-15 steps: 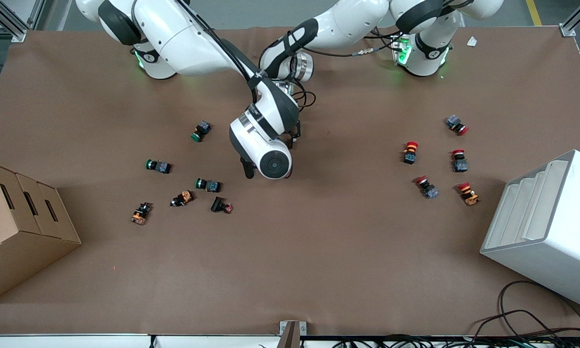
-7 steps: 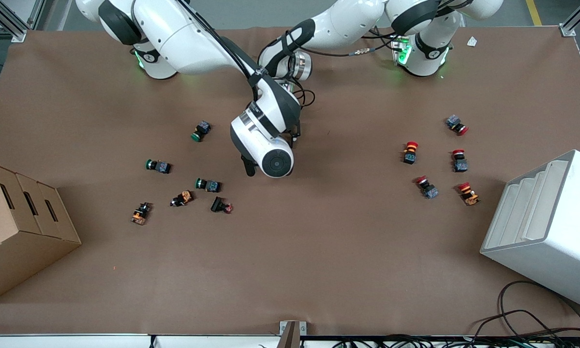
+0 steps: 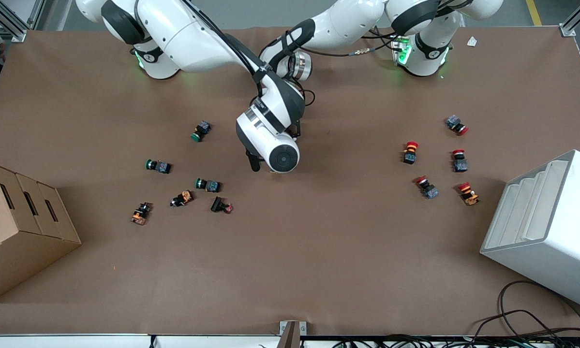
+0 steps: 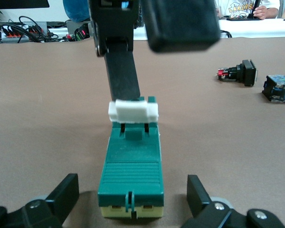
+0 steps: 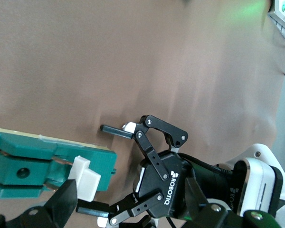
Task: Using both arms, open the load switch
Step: 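Push the white lever down with the right gripper while the left gripper holds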
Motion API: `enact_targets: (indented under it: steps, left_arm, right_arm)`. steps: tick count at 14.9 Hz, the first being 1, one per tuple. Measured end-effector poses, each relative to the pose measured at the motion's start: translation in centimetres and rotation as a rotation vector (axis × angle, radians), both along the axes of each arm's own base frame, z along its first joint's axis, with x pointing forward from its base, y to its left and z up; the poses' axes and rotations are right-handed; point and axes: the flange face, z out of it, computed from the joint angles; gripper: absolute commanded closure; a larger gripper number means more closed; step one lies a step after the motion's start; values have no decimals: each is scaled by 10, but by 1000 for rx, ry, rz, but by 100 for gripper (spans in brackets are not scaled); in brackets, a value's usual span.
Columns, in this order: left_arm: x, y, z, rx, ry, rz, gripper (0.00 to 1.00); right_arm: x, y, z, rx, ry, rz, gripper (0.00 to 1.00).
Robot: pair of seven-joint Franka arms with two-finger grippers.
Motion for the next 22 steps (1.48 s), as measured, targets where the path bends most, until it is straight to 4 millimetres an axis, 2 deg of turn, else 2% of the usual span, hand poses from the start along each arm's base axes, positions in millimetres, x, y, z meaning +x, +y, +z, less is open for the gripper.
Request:
enact_targets:
  steps: [9, 22]
  left_arm:
    - [0, 0, 0, 0, 0, 0, 0]
    - [1, -1, 2, 42, -6, -18, 0]
  right_arm:
    - [-13, 1, -13, -20, 21, 14, 0]
    - [-14, 2, -15, -20, 20, 15, 0]
